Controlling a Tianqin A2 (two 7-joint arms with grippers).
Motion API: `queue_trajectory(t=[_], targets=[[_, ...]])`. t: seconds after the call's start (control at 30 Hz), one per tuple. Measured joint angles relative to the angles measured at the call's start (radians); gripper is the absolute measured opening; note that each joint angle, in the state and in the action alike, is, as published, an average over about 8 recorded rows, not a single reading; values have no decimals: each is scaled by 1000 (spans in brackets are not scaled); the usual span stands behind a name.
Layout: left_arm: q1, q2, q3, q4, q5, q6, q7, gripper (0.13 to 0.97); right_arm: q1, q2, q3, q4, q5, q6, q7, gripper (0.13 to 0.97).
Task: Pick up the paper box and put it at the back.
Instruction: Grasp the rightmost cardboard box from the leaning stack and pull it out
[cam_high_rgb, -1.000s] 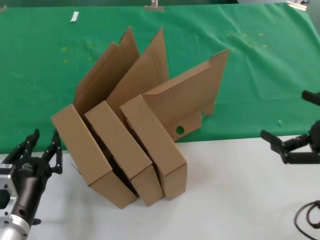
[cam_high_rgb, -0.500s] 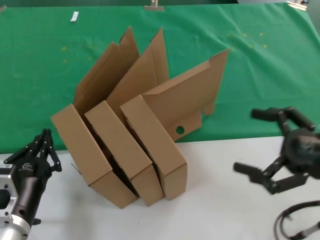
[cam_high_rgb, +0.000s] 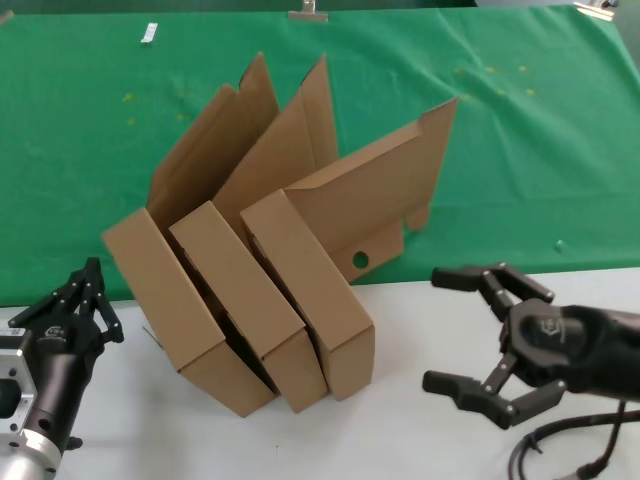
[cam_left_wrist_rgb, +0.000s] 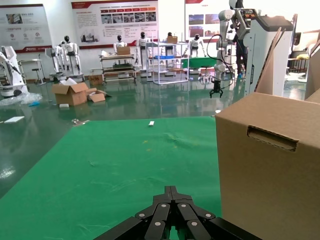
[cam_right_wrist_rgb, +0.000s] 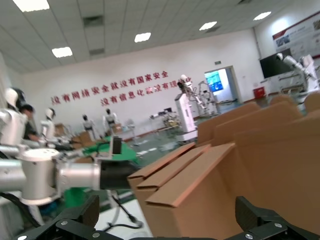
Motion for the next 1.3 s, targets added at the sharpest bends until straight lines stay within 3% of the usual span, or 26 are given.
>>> queue_trajectory(t=[0.33, 0.63, 0.83, 1.03, 1.3], targets=[[0, 0, 0, 0, 0, 0, 0, 145, 102, 5, -349, -143, 223, -36, -51, 931], [0, 0, 0, 0, 0, 0, 0, 145, 194, 4, -660, -245, 416, -39, -108, 831], [0, 0, 0, 0, 0, 0, 0, 145, 250, -34, -825, -340, 511, -39, -149, 707], [0, 0, 0, 0, 0, 0, 0, 144, 293, -84, -901, -436, 554, -39, -177, 585], [0, 0, 0, 0, 0, 0, 0, 144, 315, -107, -907, -482, 567, -39, -187, 410]])
